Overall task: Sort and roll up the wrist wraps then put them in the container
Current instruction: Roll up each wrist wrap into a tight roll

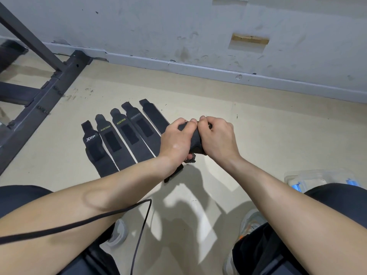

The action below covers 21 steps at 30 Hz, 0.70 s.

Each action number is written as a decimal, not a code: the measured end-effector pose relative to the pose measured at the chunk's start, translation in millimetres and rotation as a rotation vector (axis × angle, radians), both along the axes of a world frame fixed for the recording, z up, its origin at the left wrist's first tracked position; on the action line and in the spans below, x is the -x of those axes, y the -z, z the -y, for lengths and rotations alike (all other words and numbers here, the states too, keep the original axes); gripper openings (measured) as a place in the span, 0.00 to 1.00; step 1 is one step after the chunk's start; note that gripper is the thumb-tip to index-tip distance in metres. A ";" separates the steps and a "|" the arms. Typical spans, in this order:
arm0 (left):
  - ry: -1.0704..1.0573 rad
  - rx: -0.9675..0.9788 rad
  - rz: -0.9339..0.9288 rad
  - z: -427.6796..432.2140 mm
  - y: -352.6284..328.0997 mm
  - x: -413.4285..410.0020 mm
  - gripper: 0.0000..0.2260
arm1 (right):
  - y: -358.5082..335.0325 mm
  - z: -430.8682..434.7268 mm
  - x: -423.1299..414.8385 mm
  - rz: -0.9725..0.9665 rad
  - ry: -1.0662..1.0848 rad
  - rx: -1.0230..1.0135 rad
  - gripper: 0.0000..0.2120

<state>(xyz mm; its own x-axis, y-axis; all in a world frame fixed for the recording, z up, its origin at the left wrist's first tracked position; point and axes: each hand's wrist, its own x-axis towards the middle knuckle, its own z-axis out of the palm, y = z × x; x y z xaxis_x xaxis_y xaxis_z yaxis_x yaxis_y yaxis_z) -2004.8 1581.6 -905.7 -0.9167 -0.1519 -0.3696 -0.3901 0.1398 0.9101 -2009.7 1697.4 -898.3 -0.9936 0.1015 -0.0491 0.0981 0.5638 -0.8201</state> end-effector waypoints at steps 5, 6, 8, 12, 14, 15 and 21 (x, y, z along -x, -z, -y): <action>-0.003 -0.010 -0.019 -1.7 -3.0 1.2 0.14 | -7.5 -4.1 -3.8 0.115 -0.060 0.079 0.18; -0.014 -0.019 -0.016 -1.5 -4.6 2.7 0.13 | -9.8 -6.4 -6.2 0.115 -0.088 0.120 0.15; -0.022 -0.052 -0.003 -0.7 -7.1 5.6 0.12 | -11.4 -11.3 -10.2 0.095 -0.126 0.202 0.11; 0.113 -0.098 0.142 -1.1 -8.1 9.3 0.18 | -5.0 -22.2 -9.8 0.104 -0.115 0.208 0.13; 0.236 -0.060 0.239 0.2 -8.4 12.1 0.25 | 1.1 -30.7 -5.3 0.149 -0.091 0.228 0.17; 0.310 -0.003 0.252 0.8 -6.7 14.0 0.28 | 4.0 -35.2 -2.6 0.184 -0.074 0.263 0.18; 0.284 -0.141 0.103 -8.6 18.3 34.9 0.11 | 24.3 -49.2 19.1 0.387 -0.014 0.471 0.25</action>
<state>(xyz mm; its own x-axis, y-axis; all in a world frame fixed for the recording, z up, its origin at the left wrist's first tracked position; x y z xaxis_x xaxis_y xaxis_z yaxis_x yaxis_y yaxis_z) -2039.7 1590.3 -924.0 -0.8719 0.1634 -0.4617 -0.4446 0.1310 0.8861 -2028.8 1746.6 -922.6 -0.8959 -0.0316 -0.4431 0.4338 0.1528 -0.8880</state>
